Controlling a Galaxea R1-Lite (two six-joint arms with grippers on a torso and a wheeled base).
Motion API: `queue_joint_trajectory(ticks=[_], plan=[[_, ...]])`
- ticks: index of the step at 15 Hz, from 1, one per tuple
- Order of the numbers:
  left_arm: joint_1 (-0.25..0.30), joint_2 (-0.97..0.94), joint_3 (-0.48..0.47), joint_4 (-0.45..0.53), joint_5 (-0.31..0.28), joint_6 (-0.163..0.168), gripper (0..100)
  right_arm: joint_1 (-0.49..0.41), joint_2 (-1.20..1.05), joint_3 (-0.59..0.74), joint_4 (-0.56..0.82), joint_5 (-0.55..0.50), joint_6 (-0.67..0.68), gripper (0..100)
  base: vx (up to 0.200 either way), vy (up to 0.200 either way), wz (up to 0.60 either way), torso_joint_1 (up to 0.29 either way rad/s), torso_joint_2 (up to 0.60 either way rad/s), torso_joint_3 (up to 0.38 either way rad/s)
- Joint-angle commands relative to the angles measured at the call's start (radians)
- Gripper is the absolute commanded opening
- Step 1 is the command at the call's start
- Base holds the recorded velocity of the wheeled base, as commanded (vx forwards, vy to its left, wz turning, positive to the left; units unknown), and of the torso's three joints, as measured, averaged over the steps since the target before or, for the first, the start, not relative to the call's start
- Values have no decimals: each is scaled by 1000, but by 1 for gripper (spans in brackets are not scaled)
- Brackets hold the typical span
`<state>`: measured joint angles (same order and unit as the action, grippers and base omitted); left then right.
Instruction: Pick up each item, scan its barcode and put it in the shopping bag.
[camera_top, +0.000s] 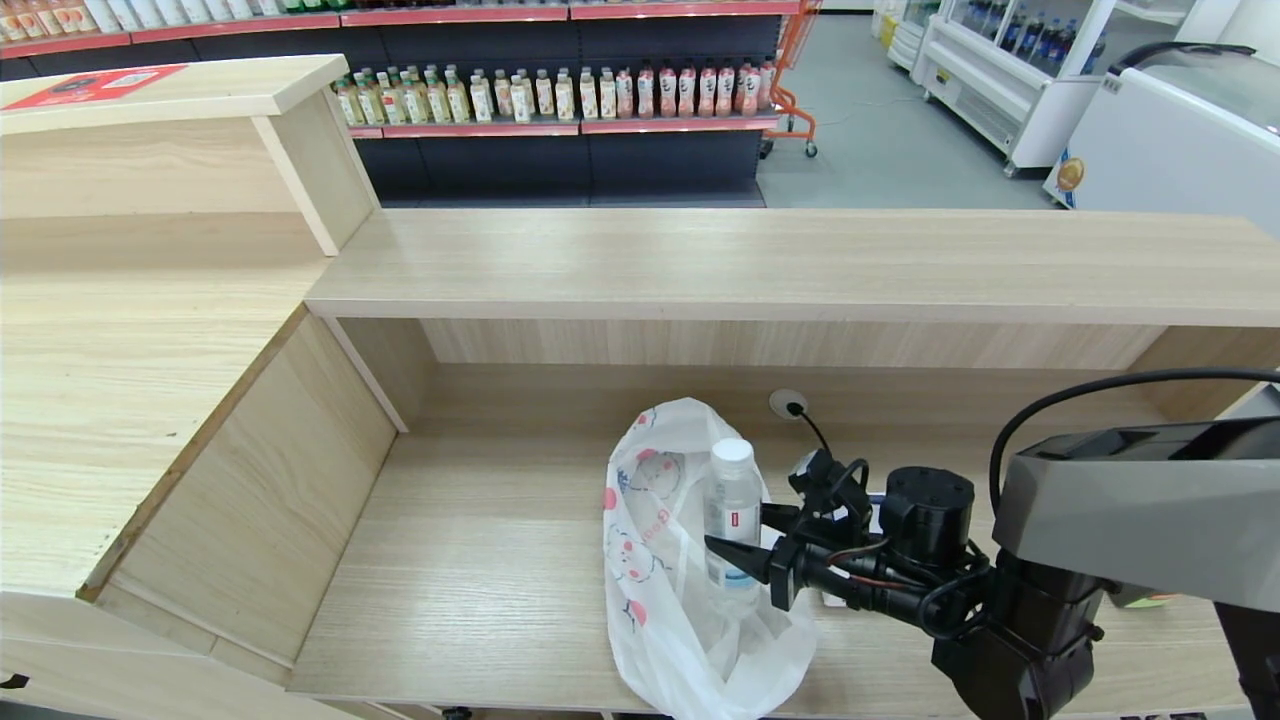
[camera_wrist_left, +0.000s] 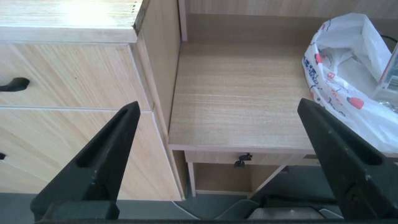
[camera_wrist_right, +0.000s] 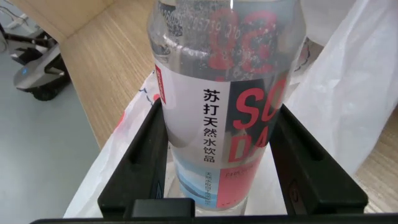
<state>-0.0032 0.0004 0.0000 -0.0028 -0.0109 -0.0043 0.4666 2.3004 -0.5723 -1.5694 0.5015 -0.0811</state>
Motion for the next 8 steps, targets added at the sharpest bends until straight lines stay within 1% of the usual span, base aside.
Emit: queue_joint_trajectory(ticks=[1, 8], plan=[[0, 0, 0, 0, 0, 0, 100, 7, 11, -4, -1, 0, 17, 0, 0, 0, 0, 0, 0, 0], [0, 1, 0, 0, 0, 0, 100, 12, 31, 0, -1, 5, 11, 0, 0, 0, 0, 0, 0, 0]])
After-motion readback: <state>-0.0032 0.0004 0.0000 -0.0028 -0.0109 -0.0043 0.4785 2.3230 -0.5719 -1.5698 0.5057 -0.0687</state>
